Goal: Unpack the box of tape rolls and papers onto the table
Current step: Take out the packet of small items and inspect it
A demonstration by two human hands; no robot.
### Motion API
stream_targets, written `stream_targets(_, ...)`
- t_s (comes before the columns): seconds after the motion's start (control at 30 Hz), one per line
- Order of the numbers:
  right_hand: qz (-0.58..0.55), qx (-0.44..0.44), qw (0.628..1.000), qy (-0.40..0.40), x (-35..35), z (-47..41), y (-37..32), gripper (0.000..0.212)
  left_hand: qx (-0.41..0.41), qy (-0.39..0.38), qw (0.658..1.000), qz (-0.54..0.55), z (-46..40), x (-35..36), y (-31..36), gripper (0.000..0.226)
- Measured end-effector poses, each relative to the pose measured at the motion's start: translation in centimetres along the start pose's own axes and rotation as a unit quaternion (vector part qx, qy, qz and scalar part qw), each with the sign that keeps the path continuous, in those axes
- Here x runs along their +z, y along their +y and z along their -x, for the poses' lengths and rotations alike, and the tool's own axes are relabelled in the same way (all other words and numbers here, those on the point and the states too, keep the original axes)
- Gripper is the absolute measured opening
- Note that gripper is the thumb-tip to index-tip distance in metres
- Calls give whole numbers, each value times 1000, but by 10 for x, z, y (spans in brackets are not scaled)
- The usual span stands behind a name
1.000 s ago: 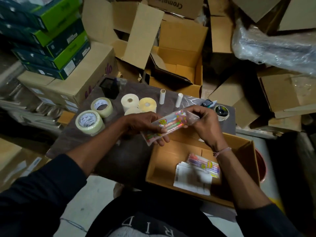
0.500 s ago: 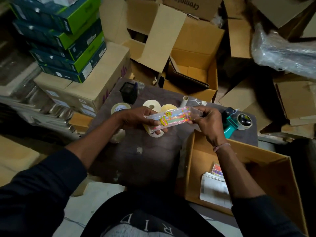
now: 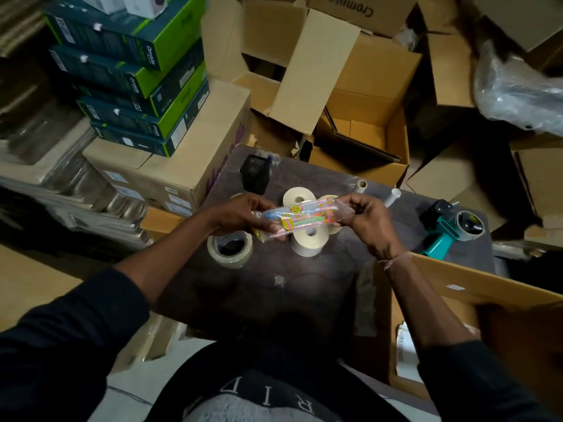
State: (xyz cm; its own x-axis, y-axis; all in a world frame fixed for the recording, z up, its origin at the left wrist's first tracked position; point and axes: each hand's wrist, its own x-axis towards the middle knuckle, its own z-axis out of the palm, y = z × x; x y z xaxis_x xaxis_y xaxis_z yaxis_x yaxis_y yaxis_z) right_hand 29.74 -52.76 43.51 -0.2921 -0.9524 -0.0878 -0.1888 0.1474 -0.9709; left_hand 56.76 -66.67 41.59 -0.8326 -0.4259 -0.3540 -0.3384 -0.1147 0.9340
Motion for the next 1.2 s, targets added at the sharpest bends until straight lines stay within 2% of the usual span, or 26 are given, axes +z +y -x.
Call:
stream_targets(0.1, -3, 19, 1000, 10, 10, -6, 7, 15, 15, 49, 999, -8, 2, -7, -5, 28)
stream_targets(0.23, -5, 41, 999, 23, 22, -14, 16, 18, 24, 130, 991, -12, 1, -14, -13, 38)
stream_targets(0.4, -14, 48, 997, 61, 43, -20, 18, 17, 2, 209, 977, 50, -3, -24, -33, 34)
stream_targets(0.67, -30, 57, 996, 64, 46, -33, 17, 17, -5, 193, 981, 14, -4, -48, -39, 26)
stream_targets(0.8, -27, 62, 995, 70, 45, -42, 15, 15, 12, 159, 986, 48, -4, -54, -35, 18)
stream_targets(0.9, -13, 50, 996, 66, 43, -47, 15, 17, 7, 121, 989, 88, -3, -57, -34, 22)
stream_targets(1.03, -23, 50, 998, 37, 43, -48, 17, 19, 5, 146, 987, 63, -6, -62, -39, 20)
stream_targets(1.2, -33, 58, 997, 46, 47, -48, 22, 23, 12, 171, 985, -2, -10, -64, -44, 20)
